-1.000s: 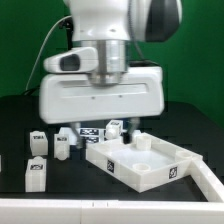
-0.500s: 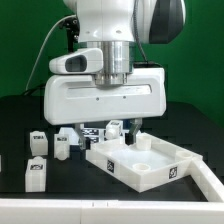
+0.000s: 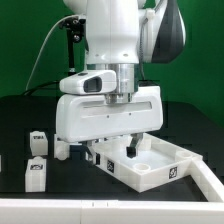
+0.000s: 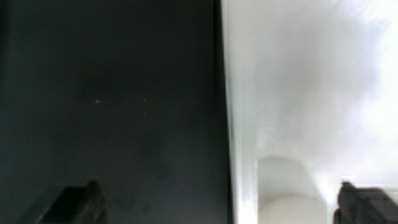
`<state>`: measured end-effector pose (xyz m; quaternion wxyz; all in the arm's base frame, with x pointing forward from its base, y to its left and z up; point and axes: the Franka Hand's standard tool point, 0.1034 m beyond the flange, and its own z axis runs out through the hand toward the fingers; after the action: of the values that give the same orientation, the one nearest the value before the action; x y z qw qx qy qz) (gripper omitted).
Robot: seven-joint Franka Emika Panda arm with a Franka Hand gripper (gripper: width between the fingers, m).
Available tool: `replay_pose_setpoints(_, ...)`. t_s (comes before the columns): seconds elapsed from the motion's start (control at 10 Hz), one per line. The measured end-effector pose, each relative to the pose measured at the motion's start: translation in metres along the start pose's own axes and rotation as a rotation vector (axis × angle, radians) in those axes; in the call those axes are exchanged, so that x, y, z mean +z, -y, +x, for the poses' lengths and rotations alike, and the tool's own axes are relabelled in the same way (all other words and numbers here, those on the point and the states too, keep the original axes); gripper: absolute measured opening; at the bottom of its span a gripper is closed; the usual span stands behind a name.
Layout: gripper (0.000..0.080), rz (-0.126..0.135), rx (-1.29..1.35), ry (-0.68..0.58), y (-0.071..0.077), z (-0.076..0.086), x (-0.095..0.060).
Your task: Assemble one leg
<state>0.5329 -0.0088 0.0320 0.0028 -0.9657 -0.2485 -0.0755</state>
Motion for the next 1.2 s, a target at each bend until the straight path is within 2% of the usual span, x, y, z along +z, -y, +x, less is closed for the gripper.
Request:
replay_pose_setpoints(0.2, 0.0649, 0.001, 0.001, 0.003, 0.0, -0.001, 0.001)
replay_pose_setpoints(0.3, 0.0649, 0.019, 0.005, 0.029, 0.003, -0.007, 0.009)
replay_pose_setpoints(0.4, 0.0649, 0.048, 0.021, 0.066, 0.008, -0.009, 0.017)
replay_pose_setpoints(0.5, 0.0649, 0.066, 0.026, 0.09, 0.013, -0.007, 0.02)
replay_pose_setpoints(0.8, 0.0649, 0.059, 0.026, 0.083, 0.016, -0.007, 0.023)
replay_pose_setpoints(1.1, 0.0236, 0.059, 0.027, 0.083, 0.016, -0.007, 0.023)
replay_pose_setpoints(1.2, 0.0236, 0.059, 0.027, 0.083, 0.016, -0.007, 0.023)
